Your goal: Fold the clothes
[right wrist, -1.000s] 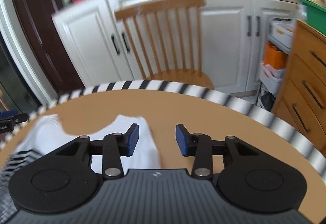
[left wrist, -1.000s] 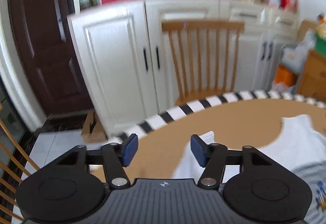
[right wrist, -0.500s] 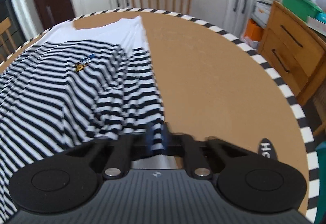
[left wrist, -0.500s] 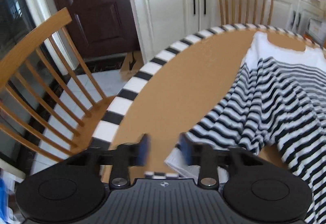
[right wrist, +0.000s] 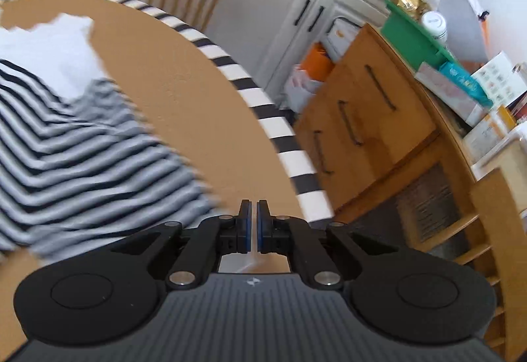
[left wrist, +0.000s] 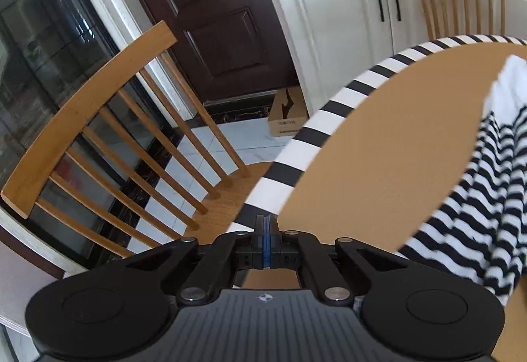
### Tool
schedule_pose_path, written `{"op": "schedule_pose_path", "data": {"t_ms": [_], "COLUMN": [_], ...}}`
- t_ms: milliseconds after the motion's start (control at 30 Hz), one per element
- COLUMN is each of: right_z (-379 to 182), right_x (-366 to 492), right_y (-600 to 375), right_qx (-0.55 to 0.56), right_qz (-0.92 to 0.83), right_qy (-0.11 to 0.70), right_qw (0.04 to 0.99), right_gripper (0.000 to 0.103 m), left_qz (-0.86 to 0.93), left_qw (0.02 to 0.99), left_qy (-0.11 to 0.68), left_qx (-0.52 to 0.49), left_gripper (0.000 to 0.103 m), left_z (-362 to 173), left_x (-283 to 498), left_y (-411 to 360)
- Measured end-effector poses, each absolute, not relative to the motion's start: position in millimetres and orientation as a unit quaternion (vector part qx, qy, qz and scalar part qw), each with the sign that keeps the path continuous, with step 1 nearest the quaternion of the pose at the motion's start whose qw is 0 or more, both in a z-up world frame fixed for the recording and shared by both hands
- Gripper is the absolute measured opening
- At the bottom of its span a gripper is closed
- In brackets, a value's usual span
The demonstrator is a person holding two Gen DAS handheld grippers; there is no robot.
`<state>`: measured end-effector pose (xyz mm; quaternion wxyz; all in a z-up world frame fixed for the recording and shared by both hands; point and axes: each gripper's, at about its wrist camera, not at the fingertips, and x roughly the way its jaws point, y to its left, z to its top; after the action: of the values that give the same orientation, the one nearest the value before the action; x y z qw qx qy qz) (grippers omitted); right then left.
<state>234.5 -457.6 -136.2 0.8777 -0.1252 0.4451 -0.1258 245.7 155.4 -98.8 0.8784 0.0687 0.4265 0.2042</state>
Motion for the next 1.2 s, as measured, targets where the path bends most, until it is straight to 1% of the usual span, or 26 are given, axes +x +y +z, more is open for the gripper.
{"op": "schedule_pose_path", "data": {"t_ms": [33, 100, 167, 200, 300, 400, 433, 467, 500, 533, 600, 633, 700, 733, 767, 800, 833, 867, 1000, 1133, 1200], "right_z": [-136.0, -133.7, -122.9, -118.1, -106.8, -100.5, -99.1, -97.7, -97.0, -97.3, -98.4, -98.7, -98.2, -98.0, -97.7, -97.4, -97.3, -97.6, -98.1, -94.8, -92.1], "right_x": [234.2, 231.2, 218.2, 211.7, 194.2, 181.4, 179.2, 177.0, 175.7, 176.2, 179.3, 181.3, 184.5, 185.8, 187.0, 188.1, 188.6, 188.8, 192.3, 193.0, 191.5], "right_y": [-460.1, -463.6, -459.4, -456.1, -443.7, -425.6, -419.6, -413.5, -408.3, -404.5, -402.5, -403.9, -409.6, -412.4, -414.7, -416.3, -417.1, -417.1, -415.3, -412.3, -410.1], "right_qx": [-0.111, -0.085, -0.056, -0.043, -0.013, -0.006, -0.01, -0.014, -0.021, -0.03, -0.039, -0.037, -0.025, -0.019, -0.013, -0.007, 0.0, 0.005, 0.013, 0.012, 0.011], "right_qz": [-0.127, -0.131, -0.124, -0.118, -0.095, -0.07, -0.062, -0.053, -0.046, -0.043, -0.047, -0.051, -0.06, -0.065, -0.069, -0.07, -0.071, -0.071, -0.074, -0.071, -0.066], "right_qy": [0.445, 0.44, 0.419, 0.412, 0.404, 0.4, 0.4, 0.4, 0.399, 0.399, 0.401, 0.403, 0.404, 0.405, 0.405, 0.405, 0.405, 0.405, 0.403, 0.398, 0.395], "right_qw": [0.88, 0.884, 0.898, 0.903, 0.91, 0.914, 0.914, 0.915, 0.915, 0.915, 0.914, 0.913, 0.912, 0.912, 0.912, 0.912, 0.911, 0.912, 0.912, 0.915, 0.916], "right_gripper": [0.004, 0.006, 0.009, 0.009, 0.009, 0.011, 0.013, 0.017, 0.025, 0.03, 0.032, 0.032, 0.032, 0.032, 0.032, 0.032, 0.032, 0.032, 0.032, 0.035, 0.037], "left_qz": [0.189, 0.142, 0.096, 0.078, 0.033, 0.028, 0.03, 0.026, 0.016, 0.004, -0.034, -0.051, -0.054, -0.044, -0.04, -0.04, -0.041, -0.041, -0.008, 0.082, 0.072], "left_qw": [0.884, 0.896, 0.906, 0.907, 0.901, 0.899, 0.9, 0.899, 0.897, 0.893, 0.888, 0.886, 0.887, 0.889, 0.891, 0.891, 0.89, 0.888, 0.883, 0.886, 0.893], "left_qy": [0.426, 0.42, 0.412, 0.414, 0.432, 0.437, 0.434, 0.435, 0.44, 0.446, 0.452, 0.454, 0.452, 0.446, 0.442, 0.441, 0.441, 0.442, 0.427, 0.425, 0.43], "left_qx": [0.041, -0.014, -0.021, -0.011, 0.009, 0.026, 0.032, 0.036, 0.043, 0.054, 0.073, 0.073, 0.084, 0.093, 0.098, 0.099, 0.106, 0.12, 0.193, 0.168, 0.112], "left_gripper": [0.001, 0.009, 0.032, 0.033, 0.032, 0.035, 0.031, 0.014, 0.002, 0.002, 0.002, 0.004, 0.015, 0.027, 0.032, 0.03, 0.011, 0.001, 0.0, 0.0, 0.0], "left_z": [-94.6, -84.7, -76.8, -76.2, -79.3, -87.5, -89.5, -90.3, -89.8, -89.3, -88.6, -88.1, -90.6, -91.8, -92.2, -92.7, -93.2, -93.8, -100.7, -102.2, -94.9], "left_x": [245.0, 239.9, 230.6, 227.3, 222.4, 227.2, 229.1, 231.2, 233.6, 236.1, 236.2, 235.0, 234.9, 234.4, 234.2, 235.1, 235.5, 235.4, 238.5, 258.0, 264.1], "left_y": [159.4, 164.0, 159.7, 156.3, 147.3, 142.1, 140.9, 138.5, 133.2, 126.5, 113.8, 109.9, 105.1, 103.6, 103.1, 103.5, 101.2, 96.3, 83.7, 118.4, 137.0]}}
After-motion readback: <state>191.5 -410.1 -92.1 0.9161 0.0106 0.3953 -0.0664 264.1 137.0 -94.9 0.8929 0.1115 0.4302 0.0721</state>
